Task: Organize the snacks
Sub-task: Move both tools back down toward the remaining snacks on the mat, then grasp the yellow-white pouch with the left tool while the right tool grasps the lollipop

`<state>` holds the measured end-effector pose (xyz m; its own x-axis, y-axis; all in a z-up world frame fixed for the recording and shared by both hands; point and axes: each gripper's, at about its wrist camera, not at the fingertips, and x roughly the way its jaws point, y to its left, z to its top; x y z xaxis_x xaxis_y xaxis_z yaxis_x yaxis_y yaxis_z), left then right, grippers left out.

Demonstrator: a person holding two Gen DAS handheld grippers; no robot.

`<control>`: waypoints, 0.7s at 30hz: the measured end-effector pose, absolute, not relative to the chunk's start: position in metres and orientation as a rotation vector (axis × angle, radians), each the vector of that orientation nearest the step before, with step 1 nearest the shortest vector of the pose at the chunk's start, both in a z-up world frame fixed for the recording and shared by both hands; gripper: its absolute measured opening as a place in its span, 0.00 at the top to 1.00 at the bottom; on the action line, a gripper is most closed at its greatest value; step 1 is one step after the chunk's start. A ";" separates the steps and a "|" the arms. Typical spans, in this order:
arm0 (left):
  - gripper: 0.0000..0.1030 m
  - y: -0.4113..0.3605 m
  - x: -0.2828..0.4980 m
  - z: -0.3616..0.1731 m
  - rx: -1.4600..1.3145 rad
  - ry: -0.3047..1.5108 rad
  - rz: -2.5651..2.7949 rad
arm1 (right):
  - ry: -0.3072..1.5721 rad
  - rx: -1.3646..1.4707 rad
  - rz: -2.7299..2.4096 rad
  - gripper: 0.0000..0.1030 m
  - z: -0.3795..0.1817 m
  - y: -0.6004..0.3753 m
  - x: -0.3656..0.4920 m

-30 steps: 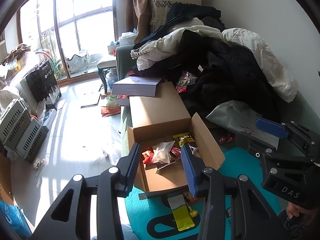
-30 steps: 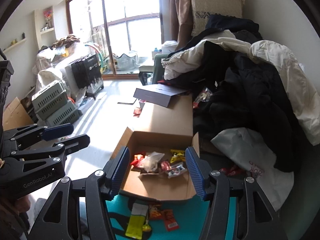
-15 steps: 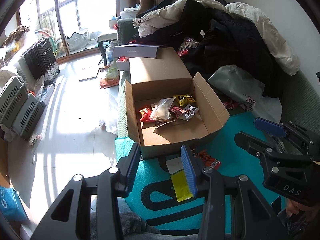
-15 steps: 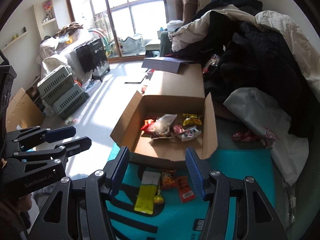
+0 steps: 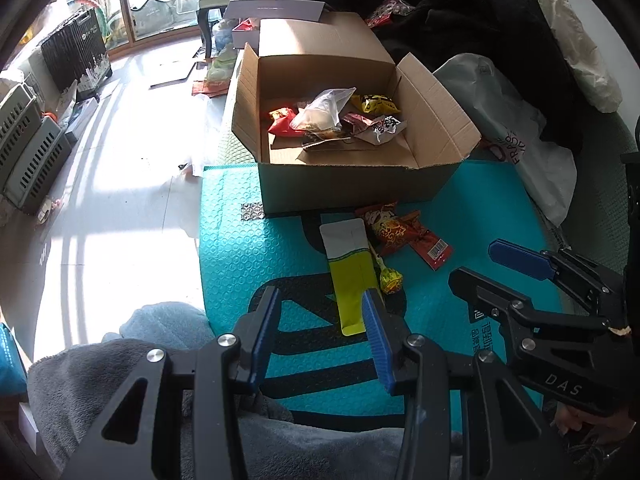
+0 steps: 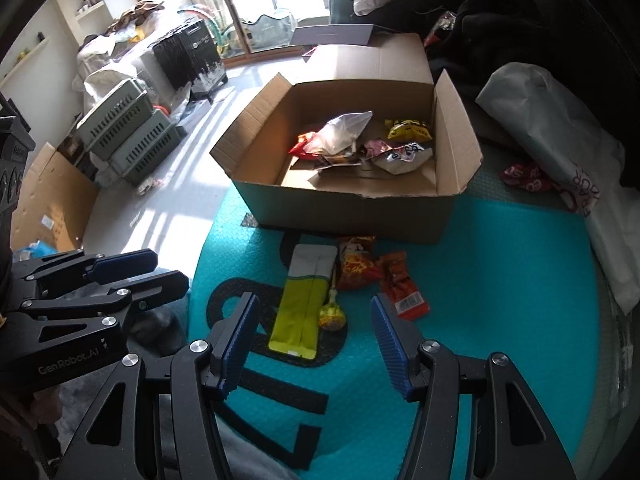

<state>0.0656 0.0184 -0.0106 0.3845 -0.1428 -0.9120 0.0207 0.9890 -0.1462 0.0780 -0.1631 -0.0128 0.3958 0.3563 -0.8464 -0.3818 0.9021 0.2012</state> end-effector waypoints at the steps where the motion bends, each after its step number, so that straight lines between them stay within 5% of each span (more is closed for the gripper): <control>1: 0.60 0.019 0.064 -0.015 -0.126 1.185 -0.102 | 1.075 -0.027 0.469 0.44 -0.016 -0.163 0.078; 21: 0.60 0.024 0.074 -0.055 -0.191 1.318 -0.045 | 1.245 -0.015 0.502 0.53 -0.103 -0.152 0.104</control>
<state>0.0745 0.0235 -0.0555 0.2517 -0.1412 -0.9574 -0.0756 0.9834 -0.1650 0.1038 -0.1524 -0.1030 0.2263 0.3566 -0.9064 -0.3722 0.8916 0.2578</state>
